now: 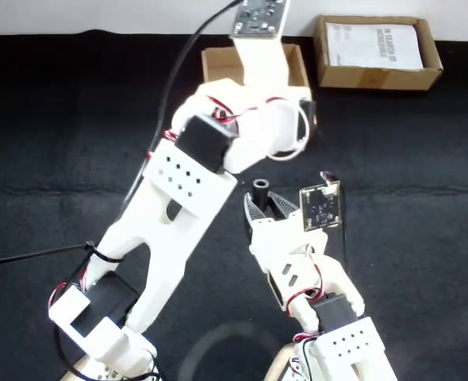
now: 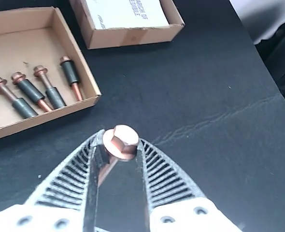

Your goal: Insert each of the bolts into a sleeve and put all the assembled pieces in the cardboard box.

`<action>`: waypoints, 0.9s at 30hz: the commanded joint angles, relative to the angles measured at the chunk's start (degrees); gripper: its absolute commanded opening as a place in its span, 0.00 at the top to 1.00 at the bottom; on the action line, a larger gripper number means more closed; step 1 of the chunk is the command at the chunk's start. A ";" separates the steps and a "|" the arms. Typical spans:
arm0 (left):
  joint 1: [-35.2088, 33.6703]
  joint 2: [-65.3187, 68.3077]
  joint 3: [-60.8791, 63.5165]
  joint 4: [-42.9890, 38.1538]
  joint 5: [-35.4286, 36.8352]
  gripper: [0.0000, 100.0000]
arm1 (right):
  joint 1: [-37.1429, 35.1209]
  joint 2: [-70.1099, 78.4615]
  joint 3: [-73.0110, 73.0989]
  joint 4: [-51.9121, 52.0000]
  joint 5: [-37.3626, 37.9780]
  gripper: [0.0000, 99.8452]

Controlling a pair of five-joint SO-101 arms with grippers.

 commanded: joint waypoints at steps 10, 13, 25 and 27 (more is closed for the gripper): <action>0.57 -0.66 0.75 2.90 0.09 0.99 | 4.44 -0.31 -4.35 -3.30 -0.26 0.99; 0.92 -0.75 2.95 1.76 0.09 0.99 | 4.44 -0.31 -5.23 -3.30 -0.35 0.99; 2.42 -0.84 4.88 -3.96 0.09 0.99 | 4.44 -0.31 -4.88 -3.12 -0.35 0.99; 2.77 -0.84 4.88 -3.96 0.09 0.99 | 4.44 -0.31 -4.88 -3.12 -0.35 0.99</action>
